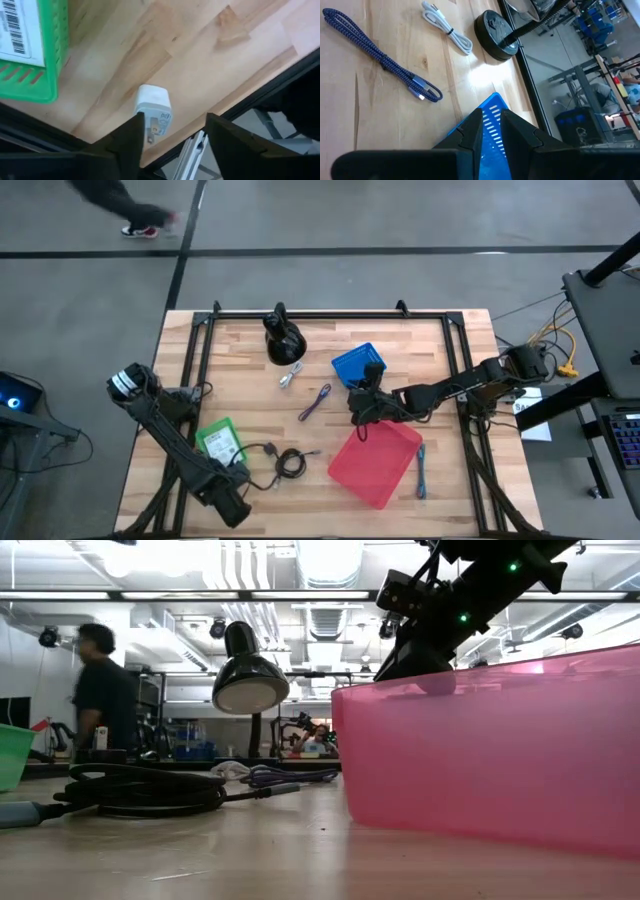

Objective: Pick and place items into bin
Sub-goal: Put the white charger adapter into the blue bin

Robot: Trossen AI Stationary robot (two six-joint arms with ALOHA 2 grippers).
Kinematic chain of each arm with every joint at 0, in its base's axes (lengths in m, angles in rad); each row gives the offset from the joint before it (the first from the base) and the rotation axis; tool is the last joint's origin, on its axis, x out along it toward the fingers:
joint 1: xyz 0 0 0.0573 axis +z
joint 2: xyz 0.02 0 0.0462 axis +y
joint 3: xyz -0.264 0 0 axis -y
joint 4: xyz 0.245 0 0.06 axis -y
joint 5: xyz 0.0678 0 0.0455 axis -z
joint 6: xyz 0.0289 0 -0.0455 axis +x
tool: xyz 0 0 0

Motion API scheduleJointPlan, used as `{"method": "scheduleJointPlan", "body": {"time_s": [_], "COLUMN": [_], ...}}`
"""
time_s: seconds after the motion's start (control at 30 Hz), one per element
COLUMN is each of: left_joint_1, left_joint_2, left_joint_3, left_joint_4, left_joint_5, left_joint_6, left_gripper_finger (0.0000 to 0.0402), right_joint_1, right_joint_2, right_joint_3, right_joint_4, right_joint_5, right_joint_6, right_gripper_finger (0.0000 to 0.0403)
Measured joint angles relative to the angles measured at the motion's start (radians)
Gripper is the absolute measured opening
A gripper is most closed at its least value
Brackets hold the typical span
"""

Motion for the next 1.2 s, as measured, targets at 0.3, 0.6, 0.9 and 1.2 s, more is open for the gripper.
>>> {"method": "scheduleJointPlan", "body": {"time_s": [0.3, 0.6, 0.9, 1.2], "left_joint_1": [-0.027, -0.045, -0.073, -0.09], "left_joint_2": [0.019, 0.052, 0.057, 0.057], "left_joint_3": [-0.039, -0.049, -0.062, -0.071], "left_joint_4": [0.002, 0.023, 0.078, 0.085], "left_joint_5": [-0.001, 0.006, 0.013, 0.013], "left_joint_6": [0.067, 0.068, 0.068, 0.068], "left_gripper_finger": [0.0244, 0.0244, 0.0244, 0.0244], "right_joint_1": [0.0, 0.0, 0.0, 0.0], "right_joint_2": [0.0, 0.0, 0.0, 0.0], "right_joint_3": [0.0, 0.0, 0.0, 0.0], "right_joint_4": [0.0, 0.0, -0.001, -0.001], "right_joint_5": [0.0, 0.0, 0.0, 0.0], "right_joint_6": [0.0, 0.0, 0.0, 0.0], "right_gripper_finger": [0.0057, 0.0057, 0.0057, 0.0057]}}
